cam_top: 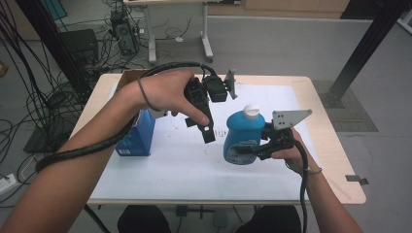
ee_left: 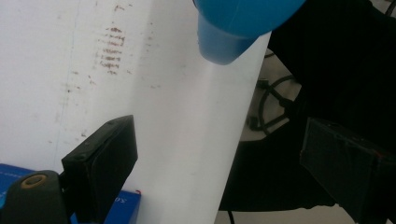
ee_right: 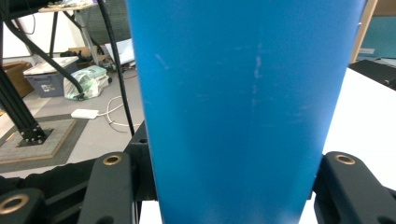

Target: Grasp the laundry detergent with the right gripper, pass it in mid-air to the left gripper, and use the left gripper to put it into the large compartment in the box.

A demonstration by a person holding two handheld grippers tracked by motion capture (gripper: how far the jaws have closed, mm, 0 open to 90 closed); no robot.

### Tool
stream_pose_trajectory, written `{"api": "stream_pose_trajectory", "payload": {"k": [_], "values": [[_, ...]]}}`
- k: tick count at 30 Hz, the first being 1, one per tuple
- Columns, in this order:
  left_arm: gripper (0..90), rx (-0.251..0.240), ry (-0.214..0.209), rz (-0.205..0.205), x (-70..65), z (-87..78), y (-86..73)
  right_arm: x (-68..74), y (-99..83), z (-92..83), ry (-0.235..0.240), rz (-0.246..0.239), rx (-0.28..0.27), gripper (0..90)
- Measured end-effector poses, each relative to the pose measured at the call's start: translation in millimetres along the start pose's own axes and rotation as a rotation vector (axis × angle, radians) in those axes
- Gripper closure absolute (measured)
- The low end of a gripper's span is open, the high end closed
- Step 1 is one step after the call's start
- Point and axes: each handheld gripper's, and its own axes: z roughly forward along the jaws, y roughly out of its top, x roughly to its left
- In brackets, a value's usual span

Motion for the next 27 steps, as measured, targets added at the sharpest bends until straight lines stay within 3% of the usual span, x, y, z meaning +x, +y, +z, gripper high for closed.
{"api": "stream_pose_trajectory", "payload": {"k": [17,27], "values": [[11.0,-0.031,-0.004,0.052,-5.7,1.1,8.2,2.4,4.8,16.4,0.042,-0.01,0.002,43.6],[10.9,-0.039,-0.006,0.062,-8.6,1.9,11.2,4.8,8.9,25.8,0.065,-0.02,0.001,43.6]]}}
